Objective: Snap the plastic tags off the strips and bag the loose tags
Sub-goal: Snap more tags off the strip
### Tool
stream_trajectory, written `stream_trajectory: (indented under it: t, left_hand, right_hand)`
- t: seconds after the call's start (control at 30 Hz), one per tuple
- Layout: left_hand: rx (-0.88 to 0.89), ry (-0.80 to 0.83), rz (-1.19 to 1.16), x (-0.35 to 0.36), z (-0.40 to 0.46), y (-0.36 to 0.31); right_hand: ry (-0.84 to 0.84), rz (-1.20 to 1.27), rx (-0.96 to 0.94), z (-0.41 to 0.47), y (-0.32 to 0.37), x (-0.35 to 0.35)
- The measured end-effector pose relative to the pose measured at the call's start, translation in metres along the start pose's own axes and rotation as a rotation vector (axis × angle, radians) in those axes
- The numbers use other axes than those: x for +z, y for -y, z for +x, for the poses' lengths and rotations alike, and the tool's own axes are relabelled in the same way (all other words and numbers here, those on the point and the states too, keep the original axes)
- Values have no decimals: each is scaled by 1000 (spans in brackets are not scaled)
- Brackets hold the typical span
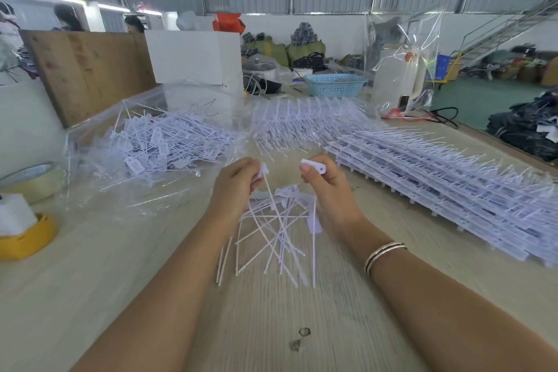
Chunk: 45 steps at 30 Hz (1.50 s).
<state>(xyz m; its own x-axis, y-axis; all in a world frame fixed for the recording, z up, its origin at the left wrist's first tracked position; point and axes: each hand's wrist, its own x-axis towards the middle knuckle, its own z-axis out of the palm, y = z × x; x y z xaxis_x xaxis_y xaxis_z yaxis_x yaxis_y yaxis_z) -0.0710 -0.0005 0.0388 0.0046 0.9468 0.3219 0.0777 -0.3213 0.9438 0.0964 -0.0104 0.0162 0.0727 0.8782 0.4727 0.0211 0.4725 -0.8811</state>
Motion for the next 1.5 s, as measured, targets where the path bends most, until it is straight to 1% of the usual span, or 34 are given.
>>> stream_trajectory:
  t: [0.13,0.17,0.2,0.23,0.3,0.4,0.43,0.53,0.57,0.63,0.67,0.8,0.9,1.0,1.1,1.2,1.23,1.3,1.37,1.43,1.47,1.5]
  left_hand:
    - [141,9,307,4,-5,3]
    - [153,6,359,5,-6,4]
    - [160,15,391,5,-7,5]
    - [168,33,416,6,-8,5]
    - [211,93,457,7,-10,5]
    - [278,178,429,10,-11,6]
    - [279,187,392,11,-11,6]
    - [197,146,258,10,-9,4]
    - [163,129,248,8,-7,4]
    - [138,115,327,5,-5,6]
    - [147,124,369,4,-5,7]
    - [178,180,362,6,-6,7]
    - [137,180,306,9,-8,4]
    - [9,166,94,17,-14,1]
    - [-113,153,-113,27,-18,-2]
    - [-252,54,-456,28,-15,-9]
    - [-247,16,-483,24,-12,-10]
    - [-157,-16,-362,12,-6,-8]
    - [-98,-21,-277,-1,-2,-9]
    - [-82,-50,-227,-10,1,-9]
    - [-61,-60,-185,-12,3,-8]
    - [-34,-62,-130,-12,4,-8]
  right_hand:
    - [-50,-577,62,6,-9,4]
    - [-65,-691,84,6,-10,4]
    - [-82,-748,78,5,-9,5]
    - [-99,-755,34,4,-7,5]
    - [-50,-649,-54,-2,-1,8]
    - [126,-576,-14,-7,1,13]
    - [155,-533,14,-6,1,13]
    - [140,-209,49,-5,7,8]
    - [133,-107,61,-5,9,6]
    - [134,34,90,-5,10,3]
    - [142,57,95,-4,10,3]
    - [214,60,94,-6,10,6]
    - [237,36,72,-7,12,8]
    - [204,36,31,-6,11,10]
    - [167,94,-10,-5,9,11]
    - [86,134,-50,-3,8,11]
    - [45,162,-40,-2,9,9]
    - [-26,188,-8,1,8,2]
    - [-60,109,70,5,6,-3]
    - [-29,-47,158,10,3,1]
    - [-6,-184,187,13,1,4]
    - [5,-371,199,16,-3,6]
